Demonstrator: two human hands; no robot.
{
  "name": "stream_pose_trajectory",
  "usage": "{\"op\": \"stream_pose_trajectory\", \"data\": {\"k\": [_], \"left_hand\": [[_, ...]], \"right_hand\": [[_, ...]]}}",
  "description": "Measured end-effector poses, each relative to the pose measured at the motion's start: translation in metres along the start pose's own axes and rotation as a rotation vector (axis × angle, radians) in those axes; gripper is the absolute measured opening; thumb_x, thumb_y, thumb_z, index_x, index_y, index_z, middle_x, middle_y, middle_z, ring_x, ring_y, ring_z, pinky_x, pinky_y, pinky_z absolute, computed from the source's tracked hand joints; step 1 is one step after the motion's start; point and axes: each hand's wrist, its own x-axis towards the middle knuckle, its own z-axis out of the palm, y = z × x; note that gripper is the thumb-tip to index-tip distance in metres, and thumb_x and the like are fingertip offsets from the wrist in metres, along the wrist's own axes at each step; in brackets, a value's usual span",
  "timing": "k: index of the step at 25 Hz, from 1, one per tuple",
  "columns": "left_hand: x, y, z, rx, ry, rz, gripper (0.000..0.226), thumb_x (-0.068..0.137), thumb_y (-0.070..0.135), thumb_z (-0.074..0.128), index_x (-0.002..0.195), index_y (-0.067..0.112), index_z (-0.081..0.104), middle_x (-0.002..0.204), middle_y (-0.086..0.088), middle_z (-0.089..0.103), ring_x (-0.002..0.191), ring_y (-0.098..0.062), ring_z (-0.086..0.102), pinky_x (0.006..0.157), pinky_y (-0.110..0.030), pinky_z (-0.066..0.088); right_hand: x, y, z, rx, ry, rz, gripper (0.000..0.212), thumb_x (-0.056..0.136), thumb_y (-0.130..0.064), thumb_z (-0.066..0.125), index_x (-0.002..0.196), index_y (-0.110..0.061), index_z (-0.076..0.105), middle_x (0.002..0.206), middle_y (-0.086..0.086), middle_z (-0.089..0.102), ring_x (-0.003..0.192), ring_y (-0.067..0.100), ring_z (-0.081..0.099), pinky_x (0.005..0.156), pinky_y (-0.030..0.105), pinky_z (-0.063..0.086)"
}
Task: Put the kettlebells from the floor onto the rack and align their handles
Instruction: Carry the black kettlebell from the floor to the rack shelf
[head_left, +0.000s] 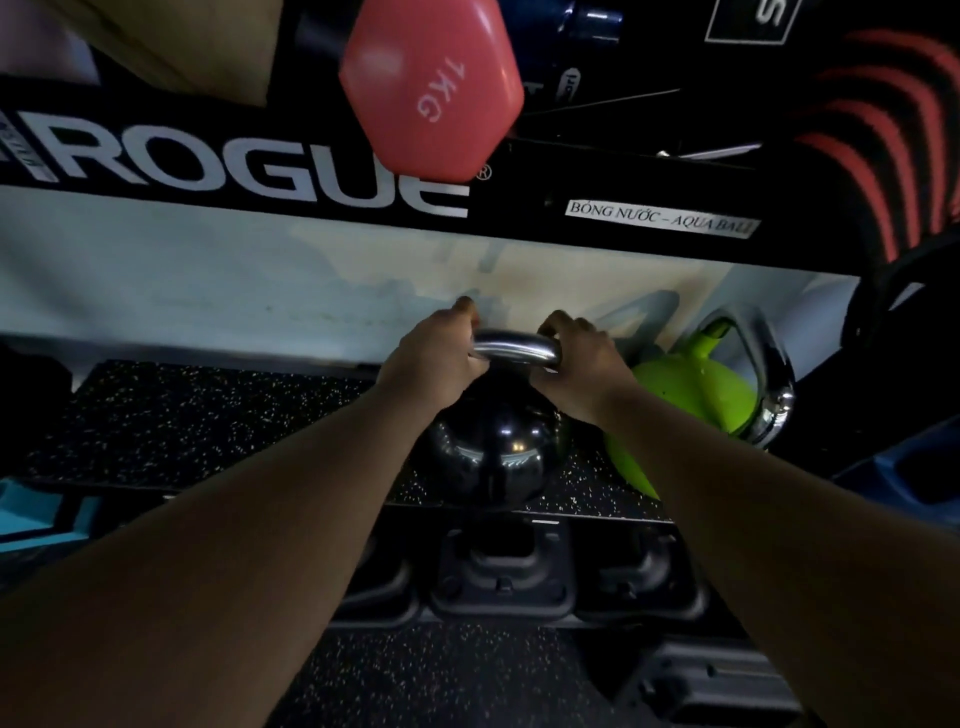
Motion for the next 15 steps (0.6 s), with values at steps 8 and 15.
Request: {"op": "stream_pose_trajectory", "data": {"k": [8, 15], "left_hand": [[-0.11, -0.056, -0.044, 0.072, -0.031, -0.153, 0.062, 0.083, 0.036, 0.069, 0.137, 0.02, 0.044, 0.138, -0.008, 0.051, 0.127, -0.026, 0.048, 0.105, -0.051, 0.041], [-0.309, -0.104, -0.104, 0.144, -0.017, -0.35, 0.042, 0.081, 0.026, 0.067, 0.122, 0.023, 0.059, 0.124, -0.003, 0.061, 0.111, -0.023, 0.06, 0.091, -0.04, 0.051]], "right_hand": [[-0.044, -0.052, -0.008, -0.18, 0.047, -0.468, 0.051, 0.078, -0.037, 0.064, 0.127, -0.027, 0.052, 0.129, 0.005, 0.048, 0.127, 0.029, 0.036, 0.108, 0.044, 0.03], [-0.132, -0.155, 0.063, -0.141, -0.217, -0.812, 0.04, 0.086, -0.039, 0.058, 0.125, -0.028, 0.054, 0.124, 0.003, 0.055, 0.123, 0.028, 0.043, 0.098, 0.044, 0.036]]}}
